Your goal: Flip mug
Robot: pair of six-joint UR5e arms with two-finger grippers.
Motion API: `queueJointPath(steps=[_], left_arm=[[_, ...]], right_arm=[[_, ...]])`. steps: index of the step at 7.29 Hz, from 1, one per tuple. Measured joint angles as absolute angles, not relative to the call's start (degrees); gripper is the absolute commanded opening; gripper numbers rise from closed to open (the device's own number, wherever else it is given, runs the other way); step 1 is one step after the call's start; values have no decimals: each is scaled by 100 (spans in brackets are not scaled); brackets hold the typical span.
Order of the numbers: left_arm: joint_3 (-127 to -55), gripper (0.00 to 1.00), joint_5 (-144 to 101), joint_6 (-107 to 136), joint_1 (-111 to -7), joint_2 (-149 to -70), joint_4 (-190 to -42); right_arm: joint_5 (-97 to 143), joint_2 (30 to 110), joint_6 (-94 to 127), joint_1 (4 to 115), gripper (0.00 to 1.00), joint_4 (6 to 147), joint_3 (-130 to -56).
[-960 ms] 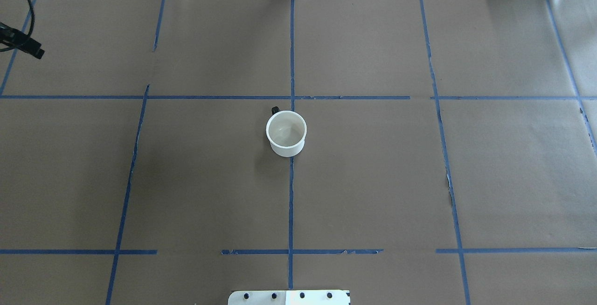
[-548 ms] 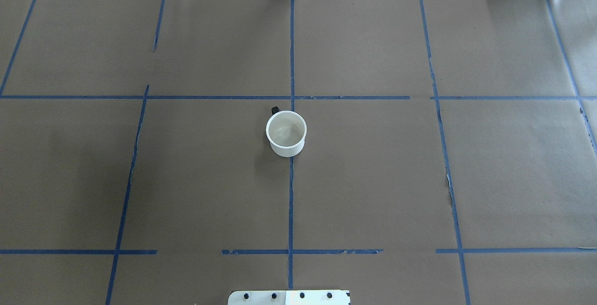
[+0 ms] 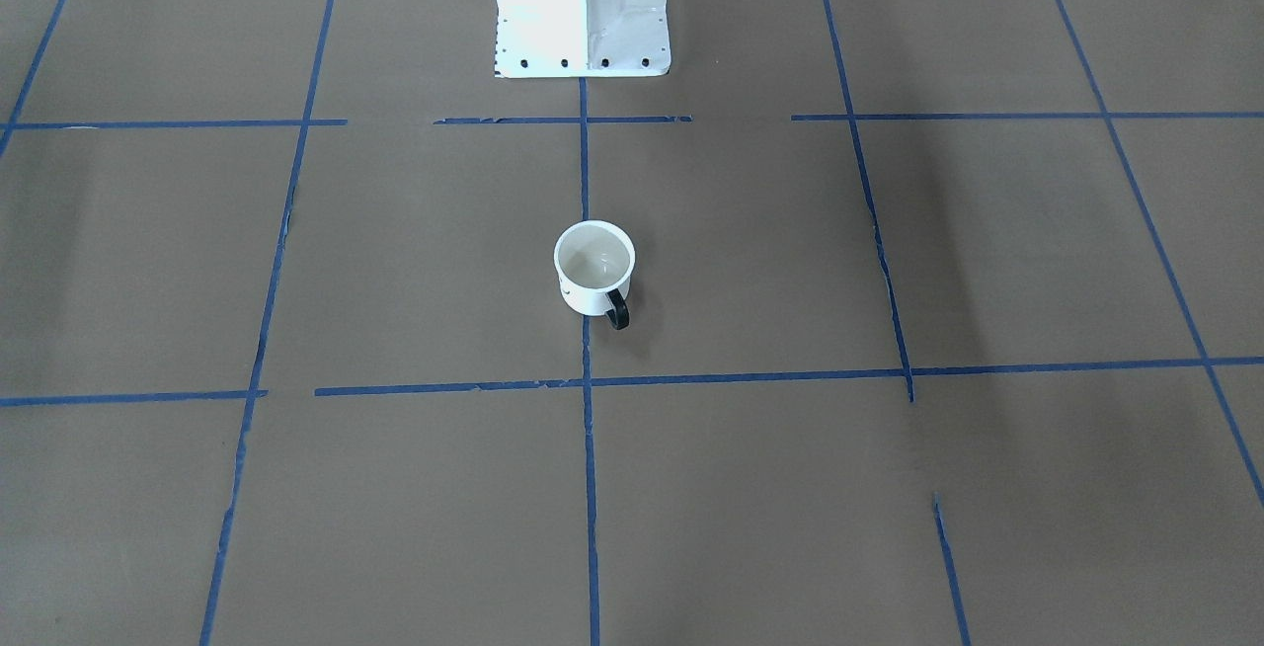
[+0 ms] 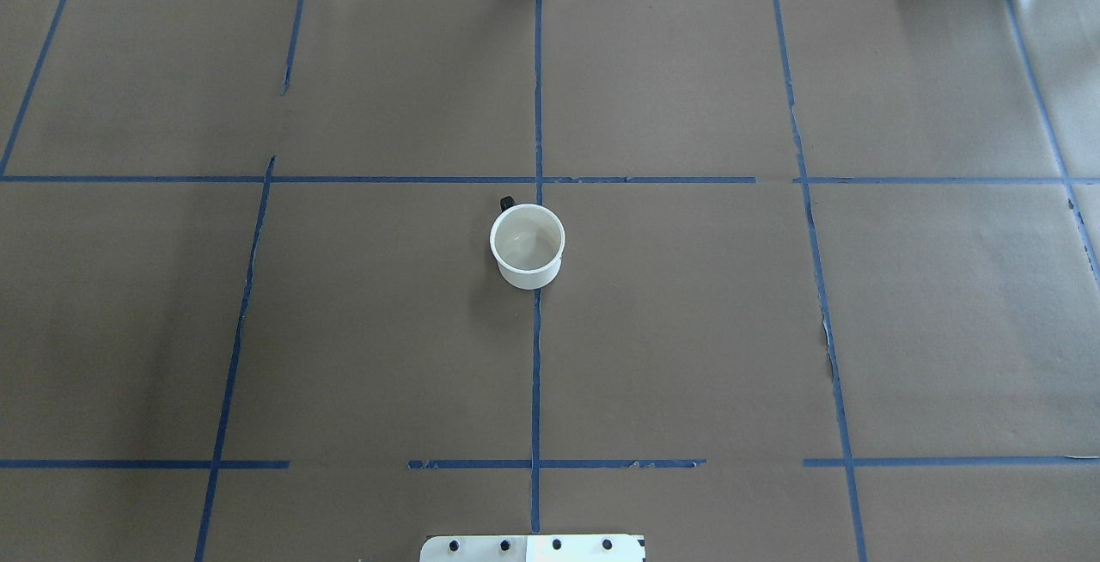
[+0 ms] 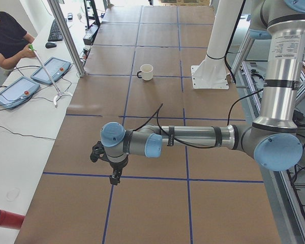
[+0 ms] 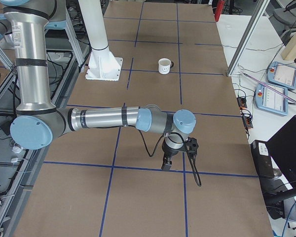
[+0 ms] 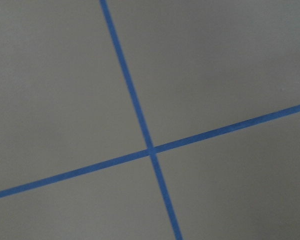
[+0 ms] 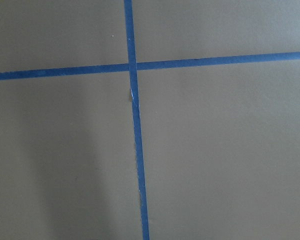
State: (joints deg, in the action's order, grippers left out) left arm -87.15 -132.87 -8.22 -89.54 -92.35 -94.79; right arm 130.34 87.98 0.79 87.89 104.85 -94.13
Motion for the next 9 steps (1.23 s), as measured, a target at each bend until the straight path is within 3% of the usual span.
queueJointPath(steps=[3,9], left_arm=[[-9241,100,-13289,-804,-8984,-9048,-8978],[-9386,100,-13299,-789,-9217,-8779,-8924]], right_arm=[[13034,8798,79,8789,100,10485,-9413],[13034,8798,79,8789,100,10485,-9413]])
